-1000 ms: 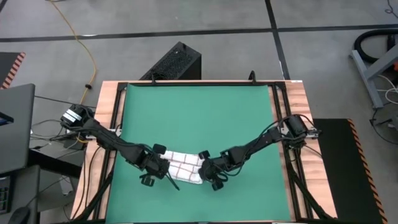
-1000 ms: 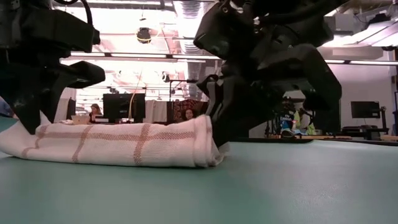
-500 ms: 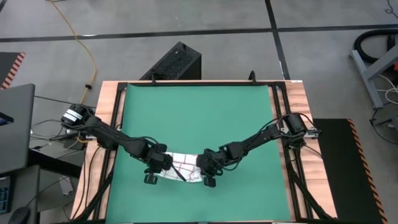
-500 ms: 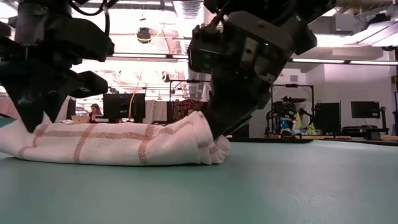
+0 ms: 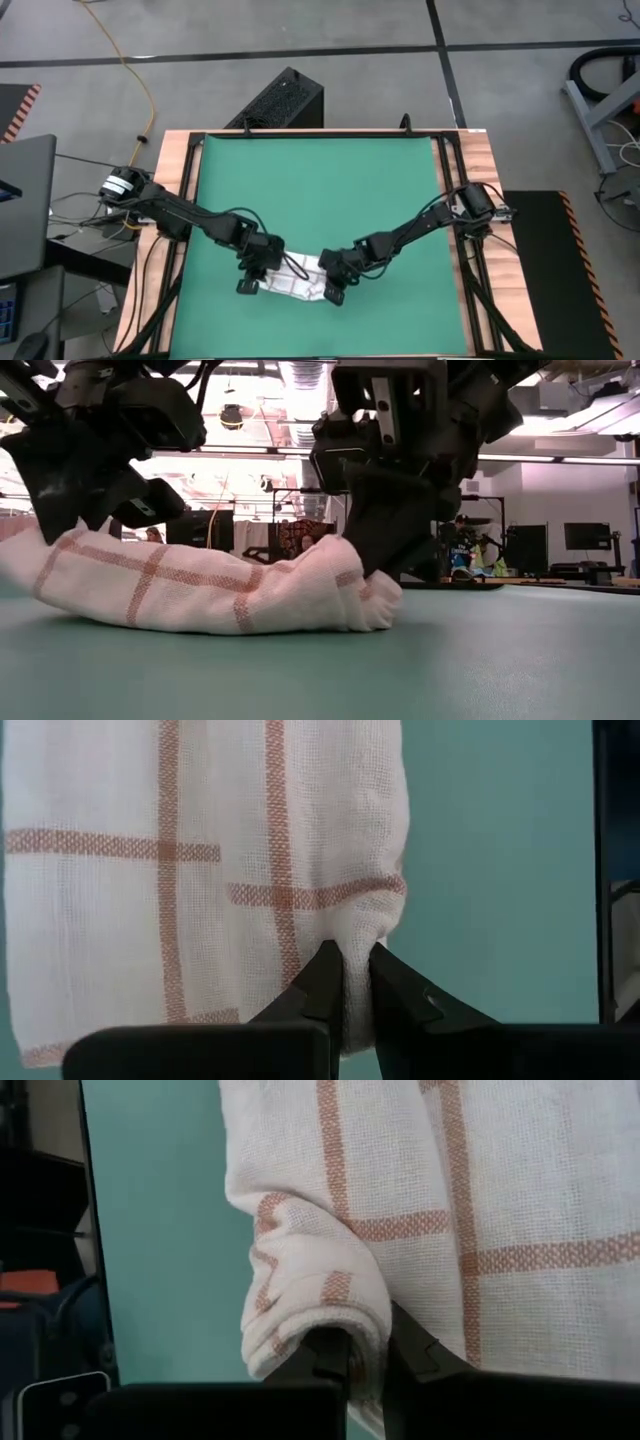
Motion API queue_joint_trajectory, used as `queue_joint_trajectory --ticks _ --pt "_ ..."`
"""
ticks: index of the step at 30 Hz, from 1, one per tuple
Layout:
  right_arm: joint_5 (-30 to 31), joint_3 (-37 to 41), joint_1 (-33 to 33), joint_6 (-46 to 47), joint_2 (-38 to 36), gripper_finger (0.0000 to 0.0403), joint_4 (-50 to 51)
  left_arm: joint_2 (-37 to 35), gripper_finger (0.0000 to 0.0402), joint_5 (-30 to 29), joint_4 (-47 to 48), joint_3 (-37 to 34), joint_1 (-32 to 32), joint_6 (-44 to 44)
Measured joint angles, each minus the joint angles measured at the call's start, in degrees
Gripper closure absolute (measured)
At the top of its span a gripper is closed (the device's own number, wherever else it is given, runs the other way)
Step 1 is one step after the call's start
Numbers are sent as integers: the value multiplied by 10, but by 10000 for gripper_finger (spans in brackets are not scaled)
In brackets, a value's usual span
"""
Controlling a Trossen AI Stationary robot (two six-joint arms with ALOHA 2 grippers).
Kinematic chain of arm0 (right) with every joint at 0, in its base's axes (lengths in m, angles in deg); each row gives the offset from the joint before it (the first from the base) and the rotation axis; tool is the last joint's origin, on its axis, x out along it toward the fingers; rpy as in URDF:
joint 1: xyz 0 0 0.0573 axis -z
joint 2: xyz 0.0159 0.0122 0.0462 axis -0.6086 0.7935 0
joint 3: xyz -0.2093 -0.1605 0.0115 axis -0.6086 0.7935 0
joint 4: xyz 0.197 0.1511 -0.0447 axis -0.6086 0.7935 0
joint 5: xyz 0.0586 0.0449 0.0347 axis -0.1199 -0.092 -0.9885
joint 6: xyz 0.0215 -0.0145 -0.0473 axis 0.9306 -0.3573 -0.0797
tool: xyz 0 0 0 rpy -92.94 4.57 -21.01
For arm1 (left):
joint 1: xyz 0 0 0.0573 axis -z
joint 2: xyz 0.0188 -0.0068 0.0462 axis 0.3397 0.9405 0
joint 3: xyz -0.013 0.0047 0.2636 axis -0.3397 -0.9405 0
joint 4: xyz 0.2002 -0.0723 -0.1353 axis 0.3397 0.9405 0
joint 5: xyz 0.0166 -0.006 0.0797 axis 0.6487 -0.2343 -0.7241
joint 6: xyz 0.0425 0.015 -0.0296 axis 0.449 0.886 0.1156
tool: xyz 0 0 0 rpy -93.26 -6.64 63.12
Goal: Roll towel into tight, uniform cylinder
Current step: Roll the kitchen towel on the table
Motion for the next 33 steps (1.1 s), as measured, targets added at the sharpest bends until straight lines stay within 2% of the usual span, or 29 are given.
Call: queue_joint_trajectory --ticks 4,10,14,19,22,27,31,33 --pt "15 0 -14 26 -2 367 11 0 379 2 -13 -11 -9 14" --pt "25 0 -31 49 -5 367 15 0 379 11 -88 -86 -25 -5" --pt "43 1 -46 67 -15 367 25 -1 379 20 -186 -141 -40 -48" --pt "126 1 -79 96 -39 367 103 -1 379 41 -353 -203 -50 -114" --pt "164 0 -96 94 -42 367 128 0 379 30 -410 -219 -51 -136" --pt "169 0 -101 83 -42 367 136 -3 371 -22 -418 -220 -51 -135" --pt "168 0 -101 61 -42 367 136 -3 353 -22 -418 -220 -51 -120" --pt "167 0 -101 54 -42 367 137 -5 339 -2 -418 -220 -51 -93"
